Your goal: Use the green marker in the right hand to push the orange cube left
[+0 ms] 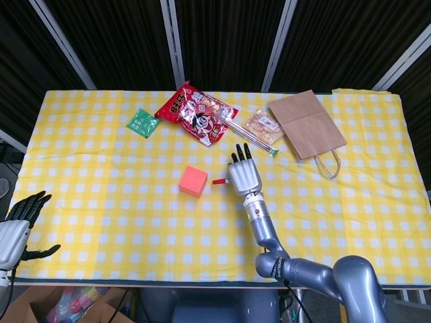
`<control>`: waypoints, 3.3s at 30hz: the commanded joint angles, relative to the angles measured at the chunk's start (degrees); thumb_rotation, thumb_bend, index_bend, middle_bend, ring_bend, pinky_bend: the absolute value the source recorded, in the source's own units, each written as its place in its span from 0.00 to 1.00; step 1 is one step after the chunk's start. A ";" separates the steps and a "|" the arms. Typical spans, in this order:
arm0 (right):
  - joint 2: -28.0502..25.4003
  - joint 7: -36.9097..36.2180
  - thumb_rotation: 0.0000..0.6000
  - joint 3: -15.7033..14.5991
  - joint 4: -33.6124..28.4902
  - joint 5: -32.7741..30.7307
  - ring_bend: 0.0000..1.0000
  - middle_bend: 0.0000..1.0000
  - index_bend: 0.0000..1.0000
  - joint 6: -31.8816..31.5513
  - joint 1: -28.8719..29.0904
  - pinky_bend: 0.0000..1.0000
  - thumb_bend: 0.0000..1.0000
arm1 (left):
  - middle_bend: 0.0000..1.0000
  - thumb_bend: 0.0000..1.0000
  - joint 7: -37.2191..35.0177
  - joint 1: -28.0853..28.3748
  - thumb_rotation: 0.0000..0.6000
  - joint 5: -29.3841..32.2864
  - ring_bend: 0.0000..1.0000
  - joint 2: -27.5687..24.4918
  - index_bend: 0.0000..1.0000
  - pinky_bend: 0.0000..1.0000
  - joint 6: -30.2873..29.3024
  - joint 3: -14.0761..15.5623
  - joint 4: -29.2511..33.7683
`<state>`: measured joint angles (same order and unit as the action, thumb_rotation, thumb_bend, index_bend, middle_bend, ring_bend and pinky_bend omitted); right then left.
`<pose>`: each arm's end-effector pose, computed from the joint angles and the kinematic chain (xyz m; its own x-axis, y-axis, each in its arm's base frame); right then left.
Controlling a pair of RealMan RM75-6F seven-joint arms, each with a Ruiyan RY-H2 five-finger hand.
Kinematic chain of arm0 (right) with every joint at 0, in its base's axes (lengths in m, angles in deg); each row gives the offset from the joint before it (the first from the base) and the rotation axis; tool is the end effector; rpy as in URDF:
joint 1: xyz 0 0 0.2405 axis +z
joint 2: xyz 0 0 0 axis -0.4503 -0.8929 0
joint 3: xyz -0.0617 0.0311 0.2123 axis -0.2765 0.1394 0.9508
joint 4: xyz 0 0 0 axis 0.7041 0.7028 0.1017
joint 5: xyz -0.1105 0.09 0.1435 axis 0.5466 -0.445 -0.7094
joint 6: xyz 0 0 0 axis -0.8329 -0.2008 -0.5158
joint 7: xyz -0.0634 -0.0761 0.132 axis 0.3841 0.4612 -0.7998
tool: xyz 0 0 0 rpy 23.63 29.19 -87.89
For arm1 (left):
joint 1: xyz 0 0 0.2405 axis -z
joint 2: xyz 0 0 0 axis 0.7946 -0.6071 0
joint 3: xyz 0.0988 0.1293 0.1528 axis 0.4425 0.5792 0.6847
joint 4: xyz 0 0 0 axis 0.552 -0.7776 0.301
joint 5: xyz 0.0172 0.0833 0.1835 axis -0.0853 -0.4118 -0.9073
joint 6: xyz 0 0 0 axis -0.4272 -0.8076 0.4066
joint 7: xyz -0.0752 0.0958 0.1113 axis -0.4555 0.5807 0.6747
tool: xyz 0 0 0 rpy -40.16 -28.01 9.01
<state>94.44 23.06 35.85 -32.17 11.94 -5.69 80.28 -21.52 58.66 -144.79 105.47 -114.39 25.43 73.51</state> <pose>-0.0774 -0.3796 -0.0751 0.6877 -0.0658 0.7230 -0.7121 -0.2552 0.6541 -0.2716 0.1868 0.1405 0.2932 0.1758 0.9398 0.9550 -0.0073 -0.2965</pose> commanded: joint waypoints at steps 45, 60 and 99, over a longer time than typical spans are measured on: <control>13.48 5.01 1.00 7.39 5.11 -4.48 0.03 0.26 0.65 -1.33 6.88 0.00 0.49 | 0.00 0.00 0.31 0.69 1.00 1.98 0.00 -1.21 0.00 0.00 2.56 0.20 1.43; 8.71 9.18 1.00 5.26 2.51 -4.57 0.03 0.26 0.65 -4.16 2.60 0.00 0.49 | 0.00 0.00 -0.05 0.50 1.00 2.12 0.00 -1.38 0.00 0.00 2.22 0.15 1.05; -18.19 5.31 1.00 -6.66 -17.79 -2.73 0.00 0.19 0.31 -7.27 -14.60 0.00 0.49 | 0.00 0.00 3.89 -0.41 1.00 0.20 0.00 0.43 0.00 0.00 -0.31 0.53 0.10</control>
<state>76.26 27.84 28.98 -49.52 9.77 -12.70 65.75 -17.63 58.25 -144.60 105.89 -114.71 25.96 73.61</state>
